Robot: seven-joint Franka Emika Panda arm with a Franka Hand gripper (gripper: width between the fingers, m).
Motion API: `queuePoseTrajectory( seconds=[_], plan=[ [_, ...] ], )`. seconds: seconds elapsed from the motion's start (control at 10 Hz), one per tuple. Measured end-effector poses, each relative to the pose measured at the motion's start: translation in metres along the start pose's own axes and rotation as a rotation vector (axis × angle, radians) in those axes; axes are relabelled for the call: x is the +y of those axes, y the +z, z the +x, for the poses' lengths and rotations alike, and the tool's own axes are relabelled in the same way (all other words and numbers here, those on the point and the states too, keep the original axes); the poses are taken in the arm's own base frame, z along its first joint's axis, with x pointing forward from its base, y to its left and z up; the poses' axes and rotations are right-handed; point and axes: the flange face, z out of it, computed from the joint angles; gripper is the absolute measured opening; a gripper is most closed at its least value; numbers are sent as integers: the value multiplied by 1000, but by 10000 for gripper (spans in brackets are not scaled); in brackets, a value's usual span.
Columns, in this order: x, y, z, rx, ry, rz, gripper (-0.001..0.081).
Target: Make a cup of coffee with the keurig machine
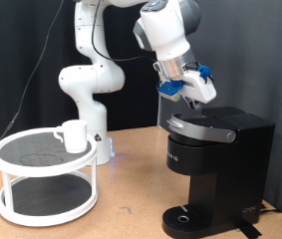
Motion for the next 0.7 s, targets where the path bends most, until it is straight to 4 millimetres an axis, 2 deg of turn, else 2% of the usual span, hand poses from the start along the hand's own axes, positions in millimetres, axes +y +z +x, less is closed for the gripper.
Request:
queuePoseTrajectory(
  seconds=[0.7],
  plan=[
    [-4,3,2,18,0,18,0]
  ],
)
